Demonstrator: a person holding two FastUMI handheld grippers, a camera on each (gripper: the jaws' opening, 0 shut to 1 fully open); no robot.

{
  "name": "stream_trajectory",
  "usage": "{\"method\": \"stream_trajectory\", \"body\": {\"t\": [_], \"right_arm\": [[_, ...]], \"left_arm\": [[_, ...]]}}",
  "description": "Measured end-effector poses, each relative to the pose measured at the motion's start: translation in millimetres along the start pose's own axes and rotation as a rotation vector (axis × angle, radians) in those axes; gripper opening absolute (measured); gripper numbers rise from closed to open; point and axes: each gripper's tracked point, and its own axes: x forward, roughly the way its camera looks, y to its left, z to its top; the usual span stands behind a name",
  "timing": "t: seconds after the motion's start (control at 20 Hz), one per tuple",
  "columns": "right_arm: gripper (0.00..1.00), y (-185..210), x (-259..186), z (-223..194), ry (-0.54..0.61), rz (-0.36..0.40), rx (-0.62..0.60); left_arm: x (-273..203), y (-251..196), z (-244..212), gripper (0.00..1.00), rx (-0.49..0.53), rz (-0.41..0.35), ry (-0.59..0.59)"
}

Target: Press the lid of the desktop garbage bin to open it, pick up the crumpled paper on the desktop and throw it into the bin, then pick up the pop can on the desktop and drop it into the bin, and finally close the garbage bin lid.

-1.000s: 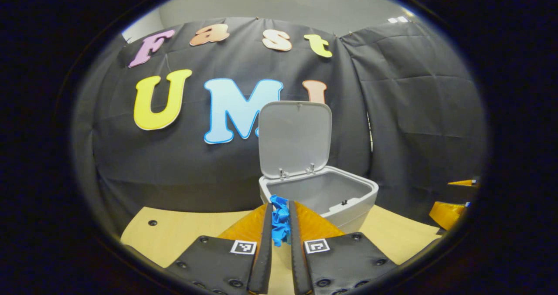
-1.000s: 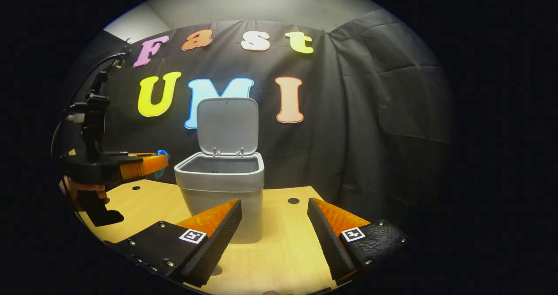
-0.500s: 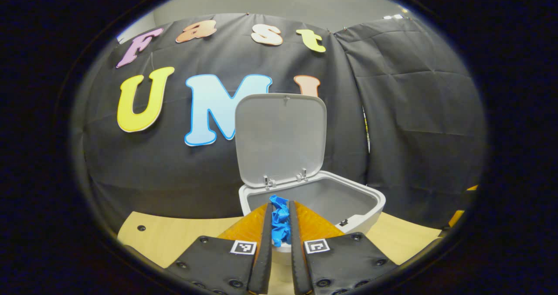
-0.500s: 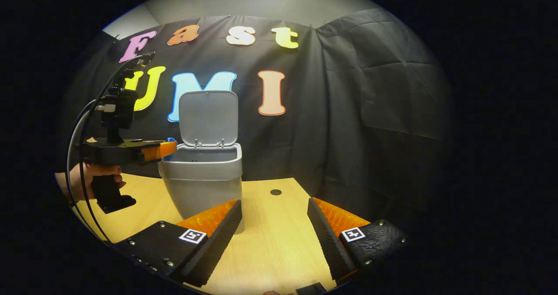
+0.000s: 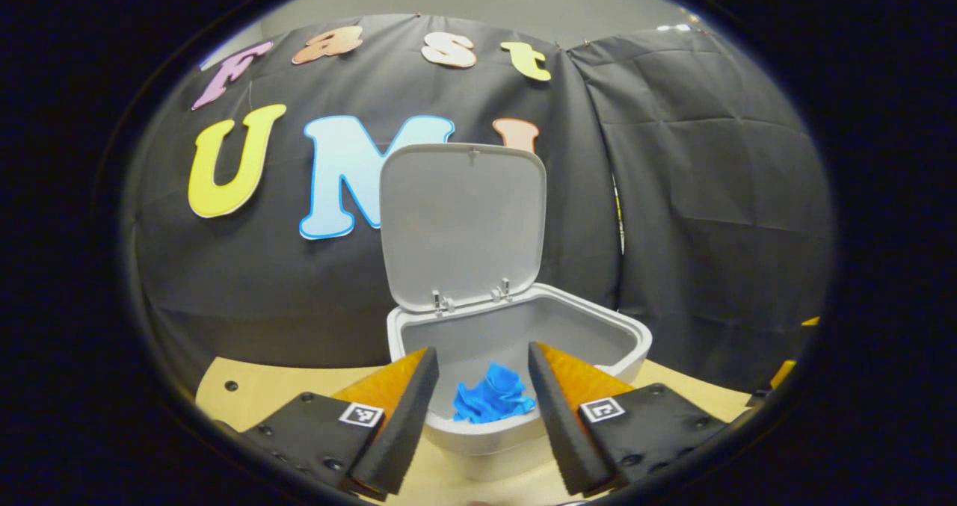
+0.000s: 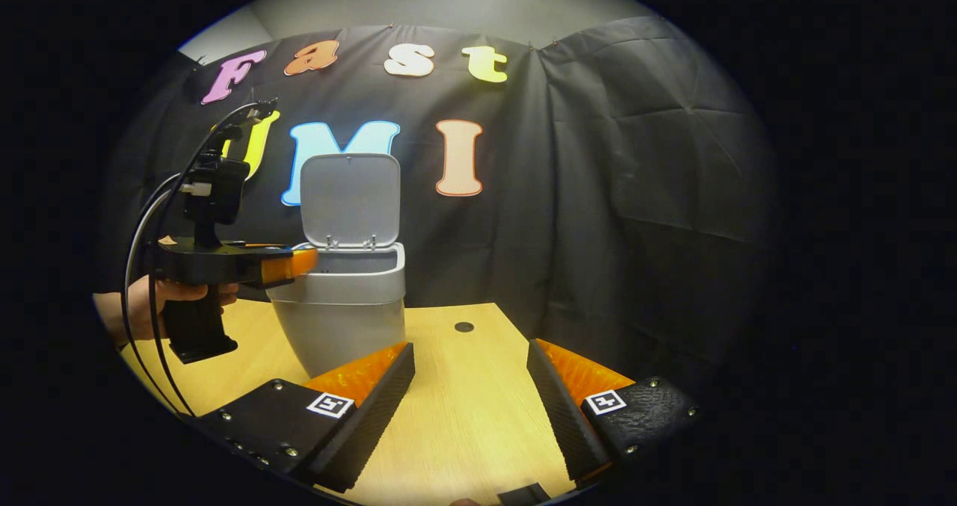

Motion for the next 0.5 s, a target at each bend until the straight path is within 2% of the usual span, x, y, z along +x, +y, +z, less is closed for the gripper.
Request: {"method": "stream_trajectory", "body": {"t": [0.05,0.15,0.2,0.3,0.35,0.4,0.5], "right_arm": [[0.97,7,1,0,0.003,0.020,0.000],[0.97,21,4,-2,0.002,0.059,-0.008],[0.97,29,5,-1,0.000,0.078,-0.013],[0.97,47,7,-3,0.001,0.128,-0.023],[0.97,54,7,-5,0.003,0.152,-0.028],[0.97,65,8,-7,0.008,0.182,-0.033],[0.97,79,11,-13,0.023,0.247,-0.041]], "left_arm": [[-5,1,4,0.90,0.001,0.004,-0.007],[-13,3,10,0.97,0.007,0.017,-0.020],[-18,7,12,0.93,0.009,0.024,-0.024],[-31,12,17,0.93,-0.006,0.037,-0.040],[-39,13,20,0.89,-0.021,0.041,-0.052],[-49,17,23,0.97,-0.036,0.048,-0.068],[-72,29,33,0.94,-0.049,0.078,-0.107]]}}
